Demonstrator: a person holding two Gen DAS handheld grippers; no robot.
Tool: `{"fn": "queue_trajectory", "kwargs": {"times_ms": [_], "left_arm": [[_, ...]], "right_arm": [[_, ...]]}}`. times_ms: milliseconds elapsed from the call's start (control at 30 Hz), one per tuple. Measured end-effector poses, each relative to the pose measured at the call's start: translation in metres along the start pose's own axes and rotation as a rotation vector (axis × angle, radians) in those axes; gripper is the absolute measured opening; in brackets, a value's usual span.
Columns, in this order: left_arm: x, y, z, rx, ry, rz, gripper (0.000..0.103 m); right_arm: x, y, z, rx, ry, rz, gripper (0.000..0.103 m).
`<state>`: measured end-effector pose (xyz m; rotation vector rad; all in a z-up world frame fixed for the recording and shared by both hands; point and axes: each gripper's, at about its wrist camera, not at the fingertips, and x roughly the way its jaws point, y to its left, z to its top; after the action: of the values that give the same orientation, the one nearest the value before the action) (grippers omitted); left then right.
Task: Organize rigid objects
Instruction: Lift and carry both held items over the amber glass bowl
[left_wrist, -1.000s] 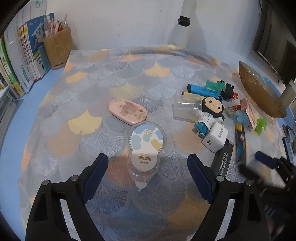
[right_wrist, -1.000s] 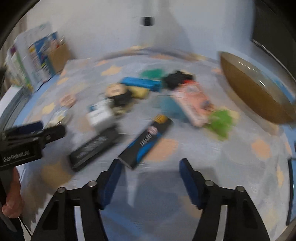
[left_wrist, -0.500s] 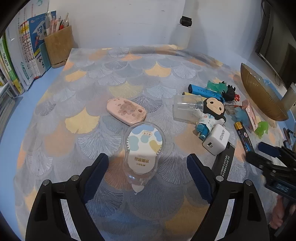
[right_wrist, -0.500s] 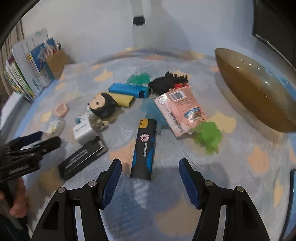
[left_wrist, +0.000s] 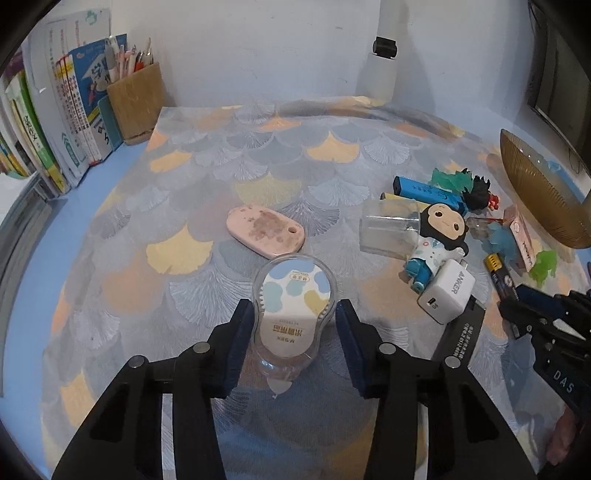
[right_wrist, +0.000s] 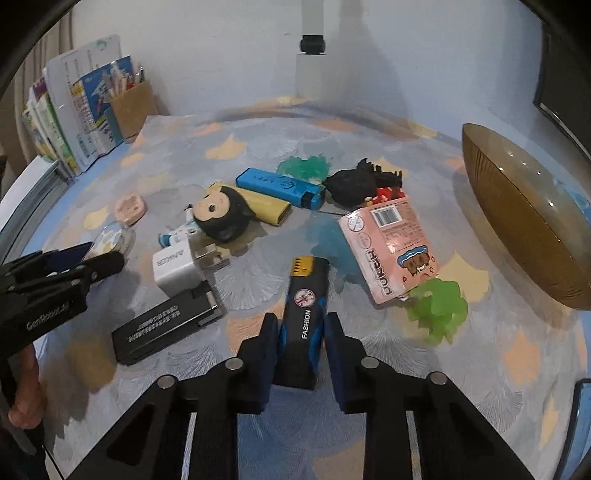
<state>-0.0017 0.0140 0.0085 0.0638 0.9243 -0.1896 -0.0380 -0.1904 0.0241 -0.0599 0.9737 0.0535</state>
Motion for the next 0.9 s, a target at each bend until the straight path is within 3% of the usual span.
{"fn": "queue_trajectory", "kwargs": {"times_ms": [133,267,467,600,700,900], "left_arm": [[-0.011,-0.004,-0.005,-0.009,-0.014,-0.002,0.043],[-0.028,-0.015,-0.01,0.005,-0.035,-0.005,0.043],[-0.058,-0.045,-0.017,0.03,-0.084,-0.047,0.043],[-0.074,-0.084,-0.022,0.088,-0.111,-0.126,0.043],[-0.071,-0.114,-0.024,0.131,-0.096,-0.186,0.043],[-0.045,-0.152,-0.034,0.173,-0.017,-0.214,0.043]], "right_arm": [[-0.011,-0.005,-0.008,-0.006,0.0,0.074,0.023],[-0.029,-0.014,-0.023,-0.014,-0.012,0.091,0.023],[-0.056,-0.043,-0.043,-0.016,-0.035,0.049,0.022],[-0.064,-0.073,-0.052,0.019,-0.035,0.011,0.022],[-0.067,-0.097,-0.06,0.053,-0.012,0.02,0.022],[-0.062,-0.121,-0.078,0.097,0.036,0.062,0.026]]}}
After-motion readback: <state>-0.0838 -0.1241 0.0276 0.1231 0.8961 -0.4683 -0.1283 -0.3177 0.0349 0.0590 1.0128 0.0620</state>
